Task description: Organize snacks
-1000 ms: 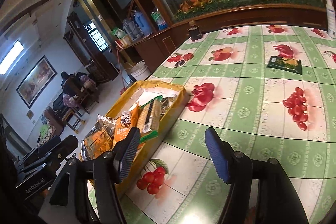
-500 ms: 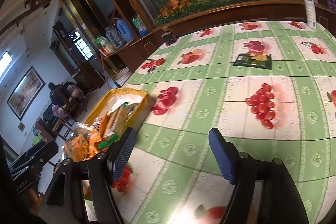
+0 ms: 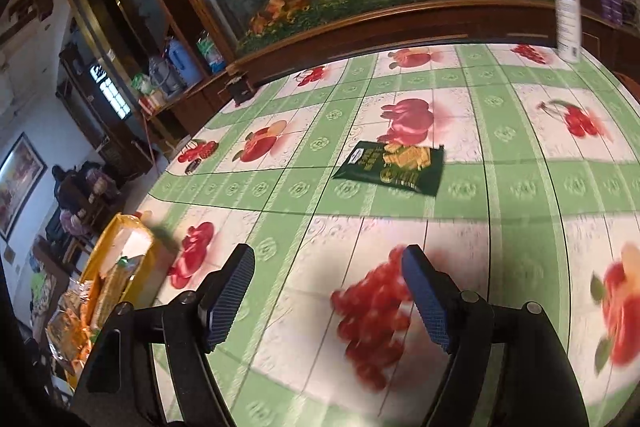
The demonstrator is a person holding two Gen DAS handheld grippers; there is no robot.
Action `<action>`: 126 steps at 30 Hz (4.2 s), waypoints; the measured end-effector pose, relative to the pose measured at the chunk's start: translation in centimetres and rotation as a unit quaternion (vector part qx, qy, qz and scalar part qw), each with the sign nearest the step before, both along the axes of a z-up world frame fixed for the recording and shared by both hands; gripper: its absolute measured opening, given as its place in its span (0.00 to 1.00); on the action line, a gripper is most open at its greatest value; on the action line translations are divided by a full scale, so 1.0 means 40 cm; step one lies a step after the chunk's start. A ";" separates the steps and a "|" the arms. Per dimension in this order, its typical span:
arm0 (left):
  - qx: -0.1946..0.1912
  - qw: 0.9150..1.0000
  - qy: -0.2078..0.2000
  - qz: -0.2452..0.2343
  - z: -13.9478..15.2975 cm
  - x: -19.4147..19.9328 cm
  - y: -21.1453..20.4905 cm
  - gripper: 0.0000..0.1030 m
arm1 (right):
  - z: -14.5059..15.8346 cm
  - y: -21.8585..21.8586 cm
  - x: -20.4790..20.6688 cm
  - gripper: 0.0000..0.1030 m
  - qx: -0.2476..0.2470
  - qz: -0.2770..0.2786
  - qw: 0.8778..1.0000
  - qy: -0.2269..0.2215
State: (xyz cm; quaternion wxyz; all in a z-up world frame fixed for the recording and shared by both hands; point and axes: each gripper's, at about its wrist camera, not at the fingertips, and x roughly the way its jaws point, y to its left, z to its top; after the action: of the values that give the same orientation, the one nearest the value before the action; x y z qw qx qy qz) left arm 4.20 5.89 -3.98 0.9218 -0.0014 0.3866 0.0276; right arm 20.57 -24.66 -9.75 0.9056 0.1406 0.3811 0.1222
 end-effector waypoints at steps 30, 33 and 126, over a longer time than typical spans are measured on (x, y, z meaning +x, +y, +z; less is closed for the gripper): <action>-0.077 0.997 0.030 0.012 0.013 0.012 0.096 0.80 | -0.064 0.095 0.153 0.75 -0.225 0.148 0.962 0.033; -0.056 0.998 0.014 0.027 0.033 -0.002 0.091 0.80 | -0.057 0.105 0.119 0.69 -0.214 0.134 0.967 0.032; 0.050 0.975 -0.112 0.183 0.118 -0.230 0.248 0.80 | 0.112 0.755 -0.446 0.82 -0.180 0.424 0.884 -0.079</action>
State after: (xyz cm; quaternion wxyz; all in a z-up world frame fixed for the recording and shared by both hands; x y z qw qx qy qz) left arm -5.01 15.81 0.73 0.9376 -0.0285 0.2721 0.2145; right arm 2.72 5.56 -5.29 0.8040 -0.2104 0.3468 0.4348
